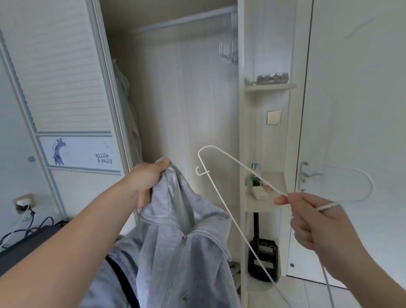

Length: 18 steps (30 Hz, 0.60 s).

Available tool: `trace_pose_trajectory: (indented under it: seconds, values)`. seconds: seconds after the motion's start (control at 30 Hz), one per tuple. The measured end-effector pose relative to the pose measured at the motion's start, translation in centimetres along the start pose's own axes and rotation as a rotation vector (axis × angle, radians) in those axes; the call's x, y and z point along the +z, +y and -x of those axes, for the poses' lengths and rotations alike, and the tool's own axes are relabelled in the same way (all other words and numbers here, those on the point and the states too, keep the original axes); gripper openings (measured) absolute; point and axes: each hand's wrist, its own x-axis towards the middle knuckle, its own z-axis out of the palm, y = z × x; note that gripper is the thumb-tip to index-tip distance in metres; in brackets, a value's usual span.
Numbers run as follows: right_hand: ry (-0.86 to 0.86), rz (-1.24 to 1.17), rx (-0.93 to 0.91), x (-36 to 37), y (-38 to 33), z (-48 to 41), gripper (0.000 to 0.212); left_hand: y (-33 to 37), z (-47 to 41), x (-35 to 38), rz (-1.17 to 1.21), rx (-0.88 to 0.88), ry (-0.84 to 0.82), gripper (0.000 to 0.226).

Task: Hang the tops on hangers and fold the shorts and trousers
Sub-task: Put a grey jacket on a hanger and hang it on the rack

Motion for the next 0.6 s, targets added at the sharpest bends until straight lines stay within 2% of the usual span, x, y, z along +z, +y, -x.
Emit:
trace_pose_trajectory:
  seconds: [0.13,0.23,0.33,0.4,0.5,0.6]
  values:
    - [-0.059,0.052,0.055,-0.3,1.8,4.7,0.027,-4.9,2.1,0.1,0.064,-0.095,-0.090,0.024]
    - [-0.113,0.159,0.126,-0.7,3.8,7.8,0.034,-8.9,3.3,0.7,-0.021,-0.063,-0.065,0.024]
    - [-0.154,0.273,0.182,-1.2,5.8,10.4,0.033,-12.5,4.5,1.4,-0.163,0.029,-0.054,0.024]
    - [-0.176,0.304,0.230,-1.4,6.8,11.5,0.024,-14.3,5.5,1.9,-0.335,0.138,-0.100,0.029]
    - [-0.226,0.396,0.249,-1.8,7.7,12.6,0.023,-15.8,7.1,2.8,-0.535,0.284,-0.160,0.033]
    - [-0.275,0.437,0.260,-1.6,8.3,13.0,0.024,-16.5,8.5,3.8,-0.660,0.342,-0.211,0.033]
